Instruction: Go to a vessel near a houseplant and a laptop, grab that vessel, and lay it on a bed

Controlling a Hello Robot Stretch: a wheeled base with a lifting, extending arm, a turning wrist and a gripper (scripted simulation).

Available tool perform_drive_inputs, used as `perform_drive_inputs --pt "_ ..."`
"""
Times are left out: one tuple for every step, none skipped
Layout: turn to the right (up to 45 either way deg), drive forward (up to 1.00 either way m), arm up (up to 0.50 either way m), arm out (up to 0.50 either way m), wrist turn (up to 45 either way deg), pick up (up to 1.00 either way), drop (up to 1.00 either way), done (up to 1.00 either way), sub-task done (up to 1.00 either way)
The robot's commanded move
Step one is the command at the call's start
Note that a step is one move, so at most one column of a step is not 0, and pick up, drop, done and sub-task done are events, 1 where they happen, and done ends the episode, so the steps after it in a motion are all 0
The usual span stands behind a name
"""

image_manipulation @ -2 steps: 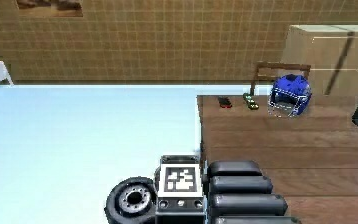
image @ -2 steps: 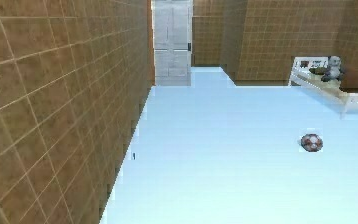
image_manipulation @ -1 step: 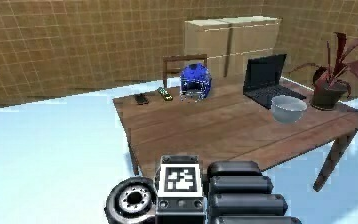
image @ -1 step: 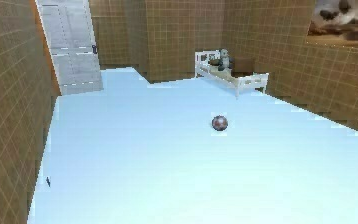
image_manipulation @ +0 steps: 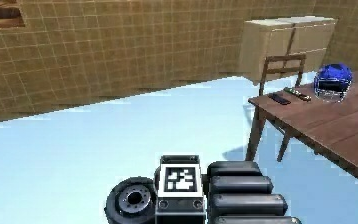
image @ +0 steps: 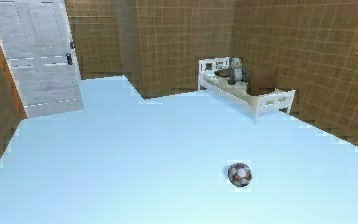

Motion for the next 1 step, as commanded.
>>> perform_drive_inputs --pt "0.0 1.0 0.0 0.0 0.0 0.0 0.0 0.0 0.0"
